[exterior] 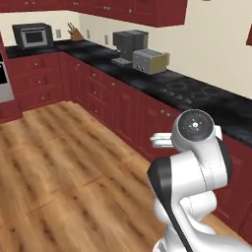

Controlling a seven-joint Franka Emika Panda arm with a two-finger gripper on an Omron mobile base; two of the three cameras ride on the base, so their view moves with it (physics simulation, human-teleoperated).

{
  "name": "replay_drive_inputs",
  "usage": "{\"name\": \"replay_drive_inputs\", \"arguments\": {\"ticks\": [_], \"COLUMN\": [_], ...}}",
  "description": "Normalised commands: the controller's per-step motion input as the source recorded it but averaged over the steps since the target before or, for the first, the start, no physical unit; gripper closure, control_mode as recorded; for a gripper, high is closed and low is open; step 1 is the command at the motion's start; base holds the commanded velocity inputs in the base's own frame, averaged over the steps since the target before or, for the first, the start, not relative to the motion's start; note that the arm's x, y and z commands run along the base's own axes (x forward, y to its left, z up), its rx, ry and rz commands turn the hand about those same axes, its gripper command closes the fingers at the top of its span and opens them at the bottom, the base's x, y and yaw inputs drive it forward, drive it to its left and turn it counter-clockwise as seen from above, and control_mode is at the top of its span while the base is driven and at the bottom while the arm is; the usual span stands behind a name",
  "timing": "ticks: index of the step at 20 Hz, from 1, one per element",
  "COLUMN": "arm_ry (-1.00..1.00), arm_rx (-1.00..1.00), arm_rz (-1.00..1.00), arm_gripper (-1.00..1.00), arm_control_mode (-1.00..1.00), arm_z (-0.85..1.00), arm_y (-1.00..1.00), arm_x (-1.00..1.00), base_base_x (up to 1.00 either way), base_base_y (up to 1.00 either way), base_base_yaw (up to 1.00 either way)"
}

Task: Transport the chicken drumstick from the fridge to the microwave and turn on the microwave.

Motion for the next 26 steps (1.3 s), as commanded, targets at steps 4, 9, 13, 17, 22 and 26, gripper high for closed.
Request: {"name": "replay_drive_inputs", "arguments": {"ticks": [4,9,13,17,22,26], "arm_ry": [0.00,0.00,0.00,0.00,0.00,0.00], "arm_rx": [0.00,0.00,0.00,0.00,0.00,0.00], "arm_rz": [0.00,0.00,0.00,0.00,0.00,0.00], "arm_gripper": [1.00,1.00,1.00,1.00,1.00,1.00], "arm_control_mode": [1.00,1.00,1.00,1.00,1.00,1.00], "arm_z": [0.00,0.00,0.00,0.00,0.00,0.00], "arm_y": [0.00,0.00,0.00,0.00,0.00,0.00], "arm_x": [0.00,0.00,0.00,0.00,0.00,0.00], "base_base_x": [0.83,0.86,0.91,0.94,0.94,0.94], "base_base_y": [0.09,0.10,0.11,0.10,0.03,0.00], "base_base_yaw": [0.39,0.36,0.30,0.25,0.20,0.17]}}
